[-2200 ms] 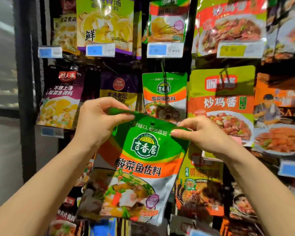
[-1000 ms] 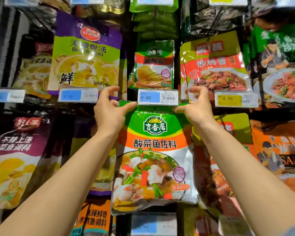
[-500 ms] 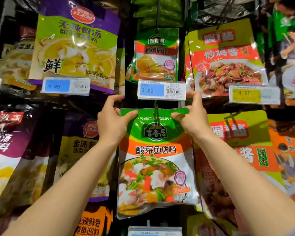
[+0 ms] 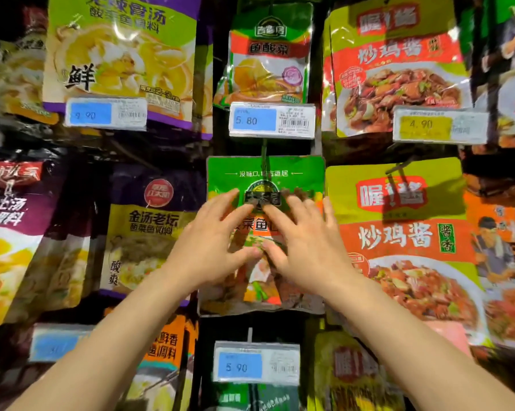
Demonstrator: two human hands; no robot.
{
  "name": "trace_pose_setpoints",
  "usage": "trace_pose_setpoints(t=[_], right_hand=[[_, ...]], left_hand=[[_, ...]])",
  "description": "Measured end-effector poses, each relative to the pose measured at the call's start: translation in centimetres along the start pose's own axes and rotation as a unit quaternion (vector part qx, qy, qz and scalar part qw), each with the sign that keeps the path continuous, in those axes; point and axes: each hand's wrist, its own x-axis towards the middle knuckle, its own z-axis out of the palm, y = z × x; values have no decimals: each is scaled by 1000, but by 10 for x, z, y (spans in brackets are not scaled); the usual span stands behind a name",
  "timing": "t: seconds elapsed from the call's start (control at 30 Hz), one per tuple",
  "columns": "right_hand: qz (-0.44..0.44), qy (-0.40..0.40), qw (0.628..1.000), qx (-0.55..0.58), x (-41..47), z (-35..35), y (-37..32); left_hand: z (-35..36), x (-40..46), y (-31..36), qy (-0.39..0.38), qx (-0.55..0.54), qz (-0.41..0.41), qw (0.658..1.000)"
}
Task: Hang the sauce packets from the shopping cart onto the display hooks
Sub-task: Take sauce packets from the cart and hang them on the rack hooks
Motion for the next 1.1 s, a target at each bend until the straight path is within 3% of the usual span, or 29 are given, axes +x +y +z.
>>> trace_pose_setpoints(t=[0.13, 0.3, 0.43, 0.5, 0.6, 0.67, 0.77, 0.9, 1.0, 1.1], right_hand=[[11, -195, 981, 18, 5, 9, 9], [33, -209, 976, 44, 4, 14, 3], [18, -185, 981, 49, -16, 11, -3], [4, -119, 984, 133, -31, 7, -8], [-16, 12, 957, 290, -55, -5, -25], [-25, 11, 940, 340, -68, -12, -41], [-17, -20, 902, 432, -82, -24, -66], [36, -71, 813, 577, -108, -38, -113], [40, -156, 760, 630, -134, -43, -167], [51, -237, 683, 689, -155, -45, -242]], left_hand=[[10, 1, 3, -79, 80, 11, 994], [19, -4, -1, -52, 47, 14, 997], [12, -34, 5, -24, 43, -1, 999], [3, -59, 10, 52, -7, -26, 998], [-17, -98, 19, 173, -67, -76, 980], [-31, -118, 29, 178, -91, -94, 975], [-50, -149, 42, 126, -103, -104, 981], [-83, -207, 39, 52, -78, -113, 989], [-113, -276, 19, 13, -41, -200, 979], [-152, -359, -1, -30, 47, -292, 955]])
